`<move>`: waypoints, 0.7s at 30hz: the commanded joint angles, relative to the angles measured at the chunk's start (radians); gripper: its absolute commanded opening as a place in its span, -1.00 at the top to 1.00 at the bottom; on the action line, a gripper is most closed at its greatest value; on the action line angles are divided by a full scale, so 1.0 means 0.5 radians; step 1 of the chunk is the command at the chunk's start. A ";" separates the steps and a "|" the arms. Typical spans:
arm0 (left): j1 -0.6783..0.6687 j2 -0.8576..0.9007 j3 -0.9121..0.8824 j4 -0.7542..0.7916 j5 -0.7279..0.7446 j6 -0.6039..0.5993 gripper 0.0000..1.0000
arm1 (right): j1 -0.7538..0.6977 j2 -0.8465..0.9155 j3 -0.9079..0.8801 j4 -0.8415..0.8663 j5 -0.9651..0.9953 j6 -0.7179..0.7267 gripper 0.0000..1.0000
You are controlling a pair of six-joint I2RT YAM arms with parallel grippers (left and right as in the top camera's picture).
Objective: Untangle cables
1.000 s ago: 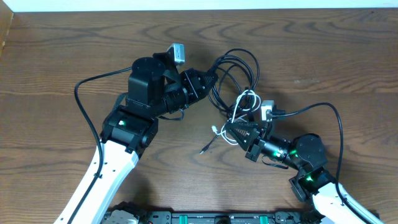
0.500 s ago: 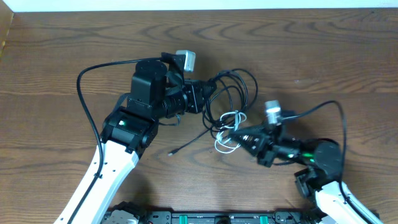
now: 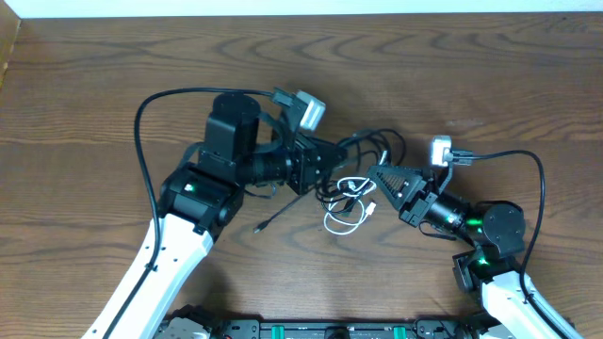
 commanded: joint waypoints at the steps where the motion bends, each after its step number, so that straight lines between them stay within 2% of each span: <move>1: -0.041 -0.017 0.031 0.011 0.127 0.139 0.85 | -0.003 0.011 0.014 -0.065 0.143 -0.029 0.89; 3: -0.044 -0.017 0.031 0.012 0.125 0.138 0.85 | -0.003 0.011 0.014 -0.184 0.173 -0.048 0.47; 6: -0.043 -0.017 0.031 0.011 0.060 0.134 0.85 | -0.003 0.011 0.014 -0.294 0.168 -0.048 0.27; 7: -0.043 -0.017 0.031 0.011 0.014 0.134 0.85 | -0.003 0.011 0.014 -0.296 0.156 -0.048 0.14; 9: -0.043 -0.017 0.031 0.012 -0.134 0.082 0.85 | -0.003 0.011 0.013 -0.256 0.128 -0.048 -0.29; 10: -0.043 -0.017 0.031 0.012 -0.209 0.034 0.85 | -0.003 0.011 0.014 -0.238 0.127 -0.048 -0.40; 14: -0.043 -0.017 0.031 0.011 -0.676 -0.402 0.85 | -0.003 0.008 0.014 -0.188 0.114 -0.047 -0.67; 17: -0.043 -0.017 0.031 0.011 -0.966 -0.719 0.85 | -0.004 0.009 0.014 -0.231 0.121 -0.048 -0.97; 21: -0.043 -0.017 0.031 0.011 -1.185 -1.000 0.85 | -0.004 0.009 0.014 -0.457 0.201 -0.039 -0.99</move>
